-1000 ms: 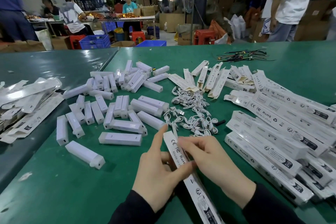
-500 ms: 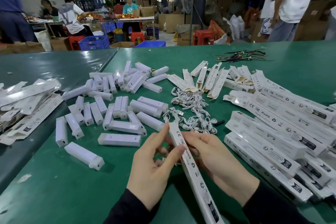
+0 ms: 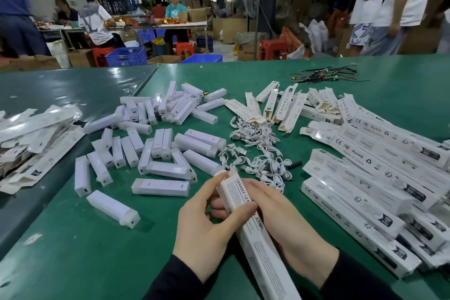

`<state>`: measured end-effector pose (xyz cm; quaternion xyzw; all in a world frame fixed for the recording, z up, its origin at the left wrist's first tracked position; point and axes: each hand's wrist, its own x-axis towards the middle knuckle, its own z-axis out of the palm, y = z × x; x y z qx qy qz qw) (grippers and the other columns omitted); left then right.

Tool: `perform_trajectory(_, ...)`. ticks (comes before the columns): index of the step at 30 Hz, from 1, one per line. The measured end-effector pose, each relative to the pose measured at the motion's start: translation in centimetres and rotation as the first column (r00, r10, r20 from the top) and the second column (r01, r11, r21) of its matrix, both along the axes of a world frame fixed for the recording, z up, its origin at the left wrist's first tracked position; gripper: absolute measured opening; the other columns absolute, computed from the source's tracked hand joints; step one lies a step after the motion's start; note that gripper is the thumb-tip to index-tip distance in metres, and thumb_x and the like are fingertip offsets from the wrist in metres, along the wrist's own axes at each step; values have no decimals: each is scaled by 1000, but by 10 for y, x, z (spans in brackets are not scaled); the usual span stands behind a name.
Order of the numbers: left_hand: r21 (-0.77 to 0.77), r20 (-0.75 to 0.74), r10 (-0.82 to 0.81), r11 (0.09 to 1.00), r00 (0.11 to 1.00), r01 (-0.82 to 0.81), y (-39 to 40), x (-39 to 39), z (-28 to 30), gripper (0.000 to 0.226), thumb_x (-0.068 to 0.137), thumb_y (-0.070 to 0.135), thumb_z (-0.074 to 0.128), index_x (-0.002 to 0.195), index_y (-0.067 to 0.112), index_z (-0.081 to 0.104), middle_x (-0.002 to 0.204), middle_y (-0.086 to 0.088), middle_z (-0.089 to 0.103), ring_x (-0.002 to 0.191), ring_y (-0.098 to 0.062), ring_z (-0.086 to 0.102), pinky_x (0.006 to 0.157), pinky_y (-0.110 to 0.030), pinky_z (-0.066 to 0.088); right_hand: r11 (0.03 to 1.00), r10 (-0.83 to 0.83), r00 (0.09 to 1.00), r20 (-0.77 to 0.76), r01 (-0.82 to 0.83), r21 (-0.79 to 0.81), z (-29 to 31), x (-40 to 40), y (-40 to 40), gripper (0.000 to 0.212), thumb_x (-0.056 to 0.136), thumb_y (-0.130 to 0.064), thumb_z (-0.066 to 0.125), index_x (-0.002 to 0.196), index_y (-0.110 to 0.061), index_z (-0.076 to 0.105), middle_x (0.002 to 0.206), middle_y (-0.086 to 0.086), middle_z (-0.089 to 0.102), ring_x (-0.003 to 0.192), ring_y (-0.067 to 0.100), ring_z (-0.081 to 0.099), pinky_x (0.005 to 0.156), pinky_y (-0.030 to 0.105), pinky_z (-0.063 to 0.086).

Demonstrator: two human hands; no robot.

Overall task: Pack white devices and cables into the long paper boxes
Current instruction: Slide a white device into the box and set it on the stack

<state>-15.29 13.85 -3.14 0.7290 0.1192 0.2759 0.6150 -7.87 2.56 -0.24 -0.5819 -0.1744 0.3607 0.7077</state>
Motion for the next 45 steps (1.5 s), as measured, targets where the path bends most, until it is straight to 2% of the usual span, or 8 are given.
perform_trajectory(3,-29,-5,-15,999,1000,15,-1,1,0,70,55,49,79,121,37,60,94,7,74,77,-8,67,72,-23,54,1000,-7,1000,-25,8,24,0,1,0,25,100,-28,49,113,-16,67,101,7,76,98,22,71,83,27,58)
perform_trajectory(12,-88,-24,-38,996,999,36,-11,-3,1,69,53,43,83,113,50,50,98,10,74,84,-11,72,68,-29,59,970,-202,979,-21,203,132,-1,-3,3,15,96,-17,57,110,-21,61,82,15,73,69,21,68,63,31,58)
perform_trajectory(20,-204,-156,-136,974,978,103,-6,-4,6,97,54,30,81,140,42,38,99,-2,75,68,-34,73,66,-50,60,983,-184,979,84,181,38,-4,5,0,13,92,-21,64,99,-28,72,100,17,71,84,22,68,82,44,56)
perform_trajectory(27,-231,-70,-271,941,960,249,-7,-5,13,70,69,9,74,130,31,49,93,-11,75,70,-27,70,63,-48,57,994,-104,985,139,106,-10,1,11,-2,13,93,-23,61,90,-22,74,89,3,75,74,8,68,56,16,49)
perform_trajectory(31,-283,-71,-343,908,937,310,-8,-7,15,54,66,17,78,112,36,56,97,-13,74,69,-31,71,48,-35,55,995,-38,986,163,52,-85,9,21,-8,13,92,-20,61,84,-19,71,75,-4,70,66,4,64,53,17,49)
perform_trajectory(34,-283,-105,-363,904,926,322,-7,-8,15,46,65,22,79,104,37,59,91,-19,73,71,-36,71,47,-37,56,982,-143,980,139,158,-100,11,30,-9,9,89,-20,65,90,-13,70,84,3,73,73,10,67,62,21,51)
perform_trajectory(39,-291,-143,-450,870,881,397,-11,-6,14,32,75,19,70,102,31,58,91,-28,68,63,-26,68,39,-29,51,971,-92,995,-21,85,-223,8,30,-8,37,92,-42,60,101,-10,75,97,9,76,86,24,70,80,32,52)
perform_trajectory(45,-309,-113,-453,862,884,402,-9,-7,15,28,79,21,65,102,34,56,92,-30,67,63,-24,67,39,-26,50,994,-15,999,-29,11,-113,11,28,-11,30,76,-33,71,94,-11,78,80,7,74,70,18,65,67,29,52)
